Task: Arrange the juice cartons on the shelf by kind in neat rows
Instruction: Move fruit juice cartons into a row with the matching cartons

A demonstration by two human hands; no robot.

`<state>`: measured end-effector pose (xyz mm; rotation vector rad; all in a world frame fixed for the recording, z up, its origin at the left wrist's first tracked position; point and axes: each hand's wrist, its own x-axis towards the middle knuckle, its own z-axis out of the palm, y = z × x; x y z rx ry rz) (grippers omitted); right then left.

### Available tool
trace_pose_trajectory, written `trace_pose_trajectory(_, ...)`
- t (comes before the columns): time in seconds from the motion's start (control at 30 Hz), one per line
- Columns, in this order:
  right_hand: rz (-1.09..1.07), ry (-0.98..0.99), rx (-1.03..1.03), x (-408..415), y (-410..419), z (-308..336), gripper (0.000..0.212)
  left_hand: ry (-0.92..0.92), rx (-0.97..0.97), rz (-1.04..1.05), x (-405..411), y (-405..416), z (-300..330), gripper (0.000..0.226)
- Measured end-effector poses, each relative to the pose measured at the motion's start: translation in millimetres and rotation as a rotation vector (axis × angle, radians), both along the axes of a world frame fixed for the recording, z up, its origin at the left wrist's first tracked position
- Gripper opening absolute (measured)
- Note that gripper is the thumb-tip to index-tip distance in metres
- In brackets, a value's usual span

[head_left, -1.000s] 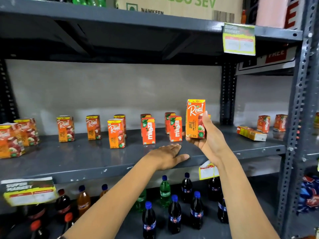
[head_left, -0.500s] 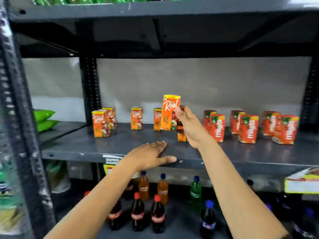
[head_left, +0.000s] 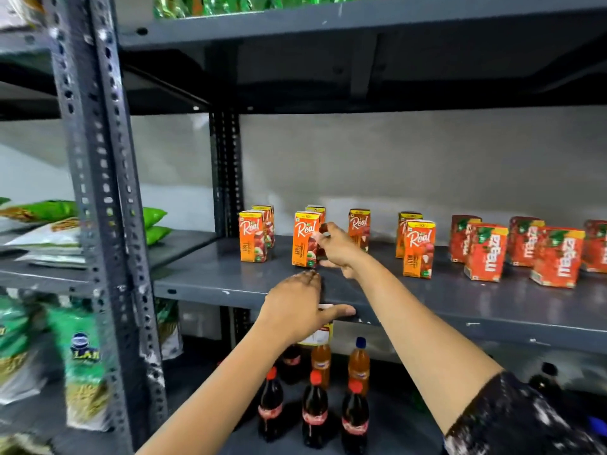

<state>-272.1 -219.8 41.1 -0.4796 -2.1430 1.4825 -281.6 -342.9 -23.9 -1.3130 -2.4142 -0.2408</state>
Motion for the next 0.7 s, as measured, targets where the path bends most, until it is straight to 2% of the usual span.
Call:
trace_pose_trajectory(0.27,-0.006,-0.019,0.011,-1,-1,-3,0.040,0.059,0.030,-0.022,-1,-1,-2,0.093)
trace_pose_trajectory(0.47,-0.052,-0.016,0.198,8,7,-1,0.043,0.048,0.015,-0.009,5,2,4,0.091)
trace_pose_trajectory(0.7,-0.138,0.225,0.470,71,42,31,0.038,0.007,0.027,-0.170,63,64,24,0.090)
